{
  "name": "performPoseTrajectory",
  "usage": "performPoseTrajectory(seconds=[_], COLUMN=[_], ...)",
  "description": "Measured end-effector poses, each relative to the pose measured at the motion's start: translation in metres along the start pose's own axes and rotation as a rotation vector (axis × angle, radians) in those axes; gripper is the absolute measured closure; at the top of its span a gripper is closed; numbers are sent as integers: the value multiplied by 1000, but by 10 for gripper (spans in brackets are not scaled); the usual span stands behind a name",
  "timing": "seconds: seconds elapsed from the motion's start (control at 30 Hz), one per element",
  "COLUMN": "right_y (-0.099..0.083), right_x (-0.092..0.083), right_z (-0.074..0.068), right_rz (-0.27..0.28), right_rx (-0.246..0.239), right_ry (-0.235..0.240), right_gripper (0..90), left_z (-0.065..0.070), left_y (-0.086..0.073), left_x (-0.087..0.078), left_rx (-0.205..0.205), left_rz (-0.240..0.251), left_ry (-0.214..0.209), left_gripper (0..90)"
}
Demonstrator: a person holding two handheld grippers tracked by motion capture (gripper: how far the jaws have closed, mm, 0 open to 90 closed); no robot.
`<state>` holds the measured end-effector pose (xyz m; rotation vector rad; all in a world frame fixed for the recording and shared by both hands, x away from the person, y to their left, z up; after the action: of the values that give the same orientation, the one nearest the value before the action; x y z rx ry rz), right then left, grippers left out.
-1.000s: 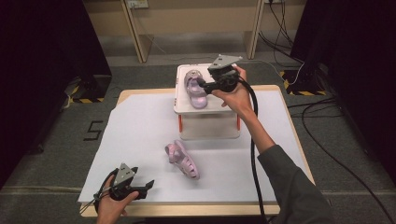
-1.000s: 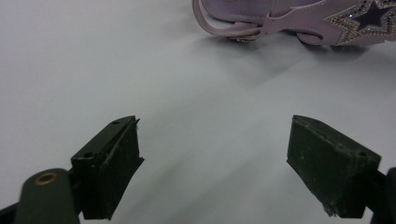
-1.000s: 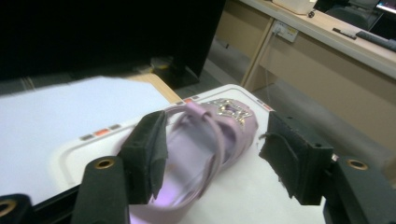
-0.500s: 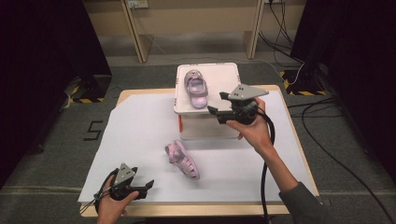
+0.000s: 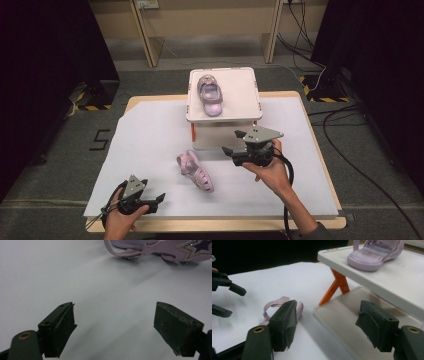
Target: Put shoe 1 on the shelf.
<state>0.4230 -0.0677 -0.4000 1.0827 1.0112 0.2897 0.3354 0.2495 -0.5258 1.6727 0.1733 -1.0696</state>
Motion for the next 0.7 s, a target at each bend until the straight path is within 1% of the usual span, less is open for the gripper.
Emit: performPoseTrajectory(seconds=[0.07,0.1,0.13,0.17,0.2,0.23,0.3,0.4,0.5,0.57,0.63,0.67,0.7], right_y=[-3,-7,-14,-17,-20,-20,-28,-31,-36,-37,-40,-41,-42], right_x=[1,3,5,5,7,7,12,16,23,25,28,29,30], right_z=[-2,-4,-8,-9,-11,-11,-18,-22,-31,-33,-40,-42,-44], right_rz=[-4,-19,-37,-44,-49,-49,-79,-91,-110,-112,-118,-123,-129], right_rx=[9,5,5,0,0,0,-5,-12,-27,-20,-32,-29,-36], right_ry=[7,18,20,18,28,28,36,45,57,64,74,79,84], right_gripper=[317,314,314,314,313,313,311,309,304,302,300,300,297], left_z=[0,0,-1,-1,-1,-1,-1,-1,-1,-1,-1,-1,-1], left_y=[0,0,0,0,0,0,0,0,0,0,0,0,0], left_x=[0,0,0,0,0,-1,-1,-1,-1,0,0,0,0], left_rx=[0,-1,-1,-2,-2,-2,-2,-2,0,-1,0,0,0], left_rz=[3,3,0,2,2,3,3,3,2,2,4,5,4], left_ry=[0,-1,0,-1,-1,-1,-2,-1,-3,-5,-4,-5,-4], left_gripper=[165,165,165,165,165,165,165,165,165,165,165,165,165])
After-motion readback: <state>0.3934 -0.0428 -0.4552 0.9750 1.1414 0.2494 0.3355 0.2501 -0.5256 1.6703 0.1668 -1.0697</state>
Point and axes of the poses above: each handheld gripper's, and its own axes: x roughly forward along the jaws, y roughly out of its top, z roughly to its right, the point moved 6 cm from there along x, roughly forward along the jaws, and after that the axes turned 8 degrees about -z, right-handed, at the moved point
